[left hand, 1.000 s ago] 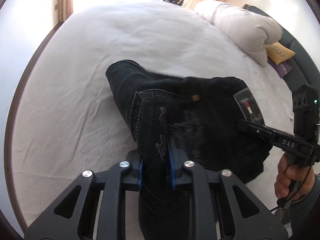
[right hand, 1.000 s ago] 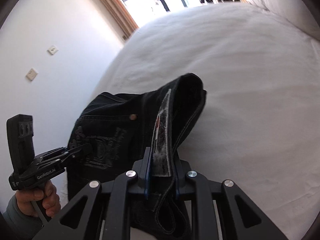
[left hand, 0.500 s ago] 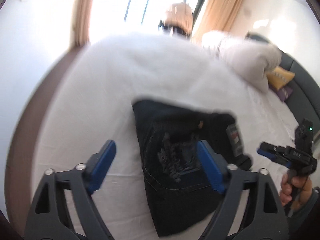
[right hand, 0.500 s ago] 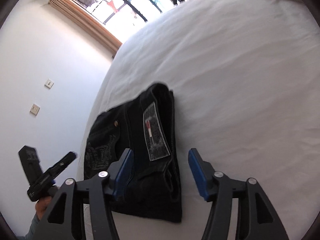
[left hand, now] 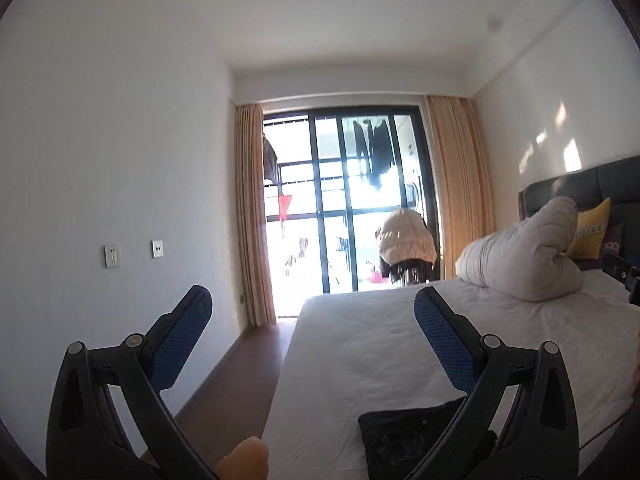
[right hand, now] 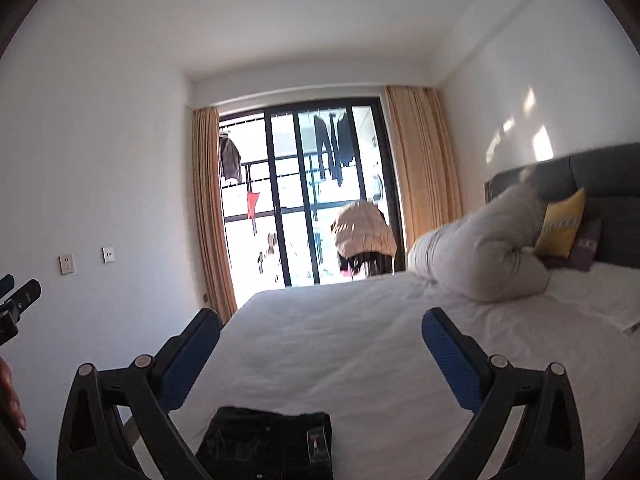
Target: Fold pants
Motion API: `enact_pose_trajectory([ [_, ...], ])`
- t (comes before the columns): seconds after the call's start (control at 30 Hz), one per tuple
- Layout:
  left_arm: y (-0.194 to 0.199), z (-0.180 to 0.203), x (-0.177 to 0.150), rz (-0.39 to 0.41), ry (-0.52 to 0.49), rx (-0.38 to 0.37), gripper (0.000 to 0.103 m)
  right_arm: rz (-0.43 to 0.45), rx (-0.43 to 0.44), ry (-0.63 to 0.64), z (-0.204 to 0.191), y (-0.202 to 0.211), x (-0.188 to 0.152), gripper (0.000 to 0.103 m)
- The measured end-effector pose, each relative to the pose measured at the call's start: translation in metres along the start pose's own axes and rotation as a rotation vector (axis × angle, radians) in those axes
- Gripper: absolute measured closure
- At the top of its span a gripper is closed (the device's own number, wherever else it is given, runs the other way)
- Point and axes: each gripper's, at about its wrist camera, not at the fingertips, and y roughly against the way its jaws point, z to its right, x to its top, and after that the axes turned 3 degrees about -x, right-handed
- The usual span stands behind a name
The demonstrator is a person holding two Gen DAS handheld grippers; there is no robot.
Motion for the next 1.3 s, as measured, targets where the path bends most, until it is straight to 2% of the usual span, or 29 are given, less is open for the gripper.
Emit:
enact_pose_trajectory([
  [0.07, 0.019, -0.005, 0.016, 0.034, 0.043, -0.028, 0.000, 0.080, -0.003, 0.004, -0.009, 0.021, 0.021, 0.000],
  [0.13, 0.029, -0.009, 0.027, 0.014, 0.074, -0.074, 0.000, 0.138, 0.001, 0.016, -0.012, 0.041, 0.036, 0.000],
  [0.2, 0.031, -0.007, 0.030, -0.046, 0.045, -0.101, 0.000, 0.150, -0.004, 0.037, -0.016, 0.052, 0.044, 0.000],
  [0.23, 0.037, -0.007, 0.030, -0.092, 0.009, -0.099, 0.000, 0.151, -0.008, 0.047, -0.019, 0.056, 0.045, 0.000],
  [0.3, 0.036, 0.000, 0.025, -0.131, -0.042, -0.089, 0.000, 0.150, 0.004, 0.053, -0.023, 0.060, 0.042, 0.000],
  [0.37, 0.036, -0.002, 0.019, -0.165, -0.041, -0.067, 0.000, 0.125, 0.025, 0.052, -0.028, 0.056, 0.027, 0.000],
  [0.47, 0.010, -0.004, -0.002, -0.323, 0.022, -0.018, 0.000, 0.049, 0.012, 0.049, -0.029, 0.042, 0.008, 0.000],
  [0.57, -0.013, 0.003, -0.040, -0.495, 0.050, -0.020, 0.000, -0.081, -0.043, 0.070, -0.027, 0.019, -0.019, 0.000],
  [0.63, -0.029, 0.020, -0.071, -0.592, 0.044, -0.048, 0.000, -0.178, -0.061, 0.076, -0.029, 0.003, -0.039, 0.000],
  [0.73, -0.053, 0.047, -0.115, -0.755, 0.098, -0.091, 0.000, -0.314, -0.084, 0.047, -0.024, -0.018, -0.071, 0.000],
  [0.8, -0.059, 0.060, -0.140, -0.831, 0.101, -0.095, 0.000, -0.415, -0.103, 0.017, -0.022, -0.030, -0.094, 0.000],
  [0.9, -0.064, 0.067, -0.168, -0.883, 0.085, -0.096, 0.000, -0.572, -0.122, -0.024, -0.016, -0.050, -0.128, 0.000],
  [0.97, -0.066, 0.068, -0.175, -0.896, 0.093, -0.108, 0.000, -0.636, -0.134, -0.019, -0.019, -0.057, -0.143, 0.000],
  [1.13, -0.088, 0.066, -0.194, -0.914, 0.101, -0.109, 0.000, -0.691, -0.130, 0.023, -0.032, -0.062, -0.155, 0.000],
  [1.3, -0.089, 0.054, -0.195, -0.932, 0.115, -0.113, 0.000, -0.710, -0.113, 0.046, -0.048, -0.059, -0.152, 0.000],
])
